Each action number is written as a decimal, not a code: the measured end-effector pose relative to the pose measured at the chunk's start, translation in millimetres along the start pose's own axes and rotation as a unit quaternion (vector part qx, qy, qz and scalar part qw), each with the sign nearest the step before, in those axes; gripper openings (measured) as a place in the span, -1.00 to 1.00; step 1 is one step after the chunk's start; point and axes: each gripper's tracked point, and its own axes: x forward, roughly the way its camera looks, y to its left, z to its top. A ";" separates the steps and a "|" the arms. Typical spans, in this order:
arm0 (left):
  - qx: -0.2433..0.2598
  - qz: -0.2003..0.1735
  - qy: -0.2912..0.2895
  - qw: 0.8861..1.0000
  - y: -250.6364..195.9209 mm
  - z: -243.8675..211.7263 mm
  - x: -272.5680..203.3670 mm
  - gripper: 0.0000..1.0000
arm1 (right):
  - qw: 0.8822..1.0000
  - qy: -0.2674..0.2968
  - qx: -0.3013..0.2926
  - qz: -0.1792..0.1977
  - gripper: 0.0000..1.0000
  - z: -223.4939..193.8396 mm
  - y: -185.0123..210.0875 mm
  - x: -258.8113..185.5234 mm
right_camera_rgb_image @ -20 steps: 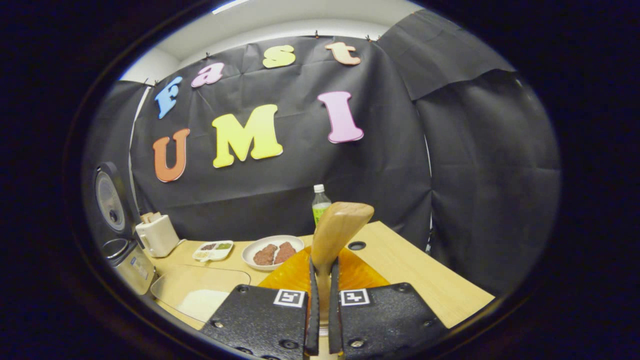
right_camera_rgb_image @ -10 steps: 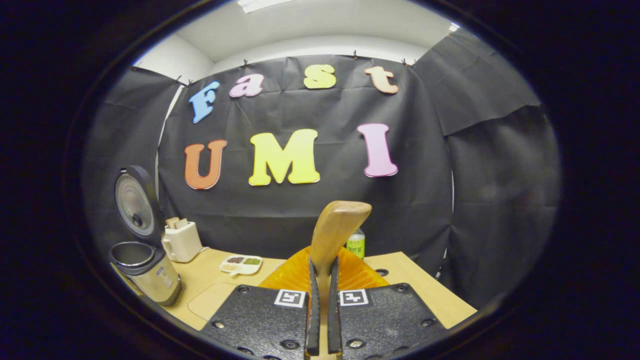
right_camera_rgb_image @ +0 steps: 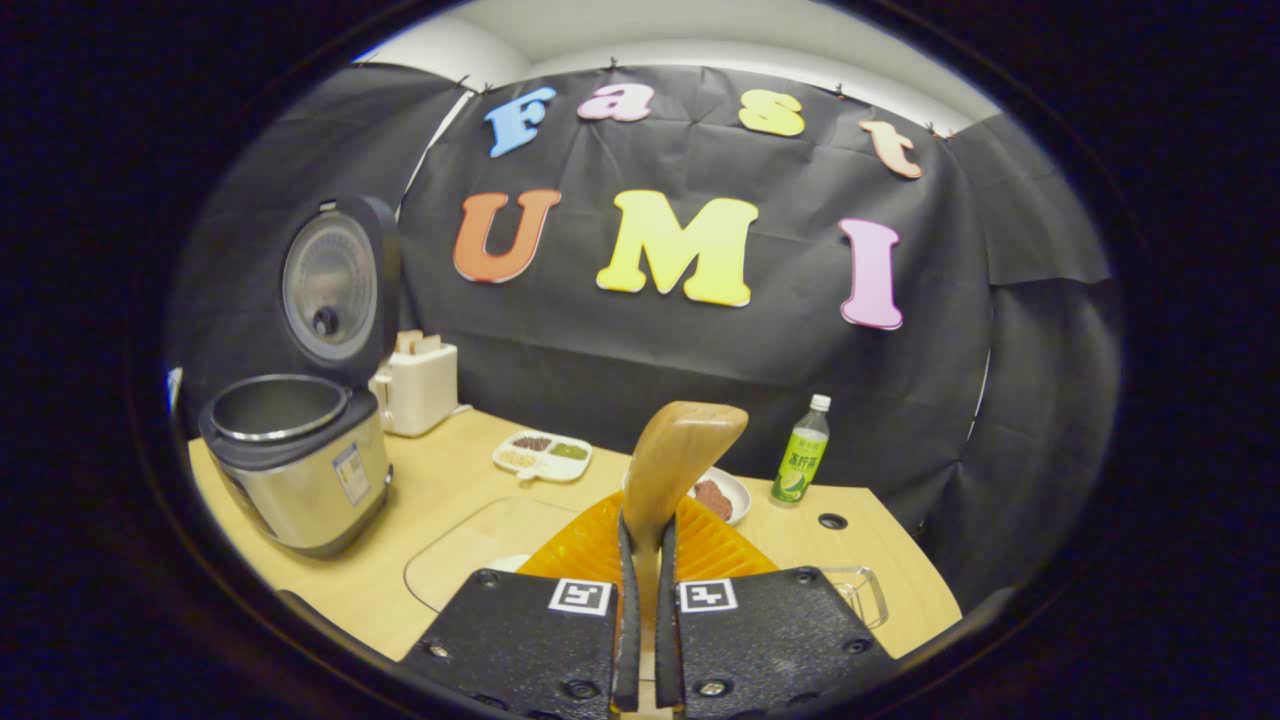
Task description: Close the left gripper, press the button to open the rice cooker; take a wooden spoon from the chopstick holder with the right hand, scoop a spoonful of rice and pour it into the rice cooker, then put the wooden spoon back into the chopstick holder.
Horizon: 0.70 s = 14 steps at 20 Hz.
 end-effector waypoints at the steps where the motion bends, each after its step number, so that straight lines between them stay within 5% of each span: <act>1: -0.001 0.000 0.001 1.000 1.3 -2.0 0.4 0.89 | 1.000 0.015 0.006 -0.005 -0.77 -9.0 -2.0 1.4; 6: -0.006 0.008 0.015 1.000 11.8 -13.3 6.1 0.89 | 0.999 0.028 0.012 -0.038 -0.77 -22.2 -21.2 1.9; 11: -0.014 0.001 0.018 1.000 6.7 -14.8 5.1 0.89 | 0.995 0.064 0.070 0.015 -0.77 -40.4 13.5 -7.8; 14: -0.008 0.001 0.018 1.000 9.3 -14.3 3.7 0.89 | 0.984 0.079 0.147 0.069 -0.77 -38.4 47.8 -12.6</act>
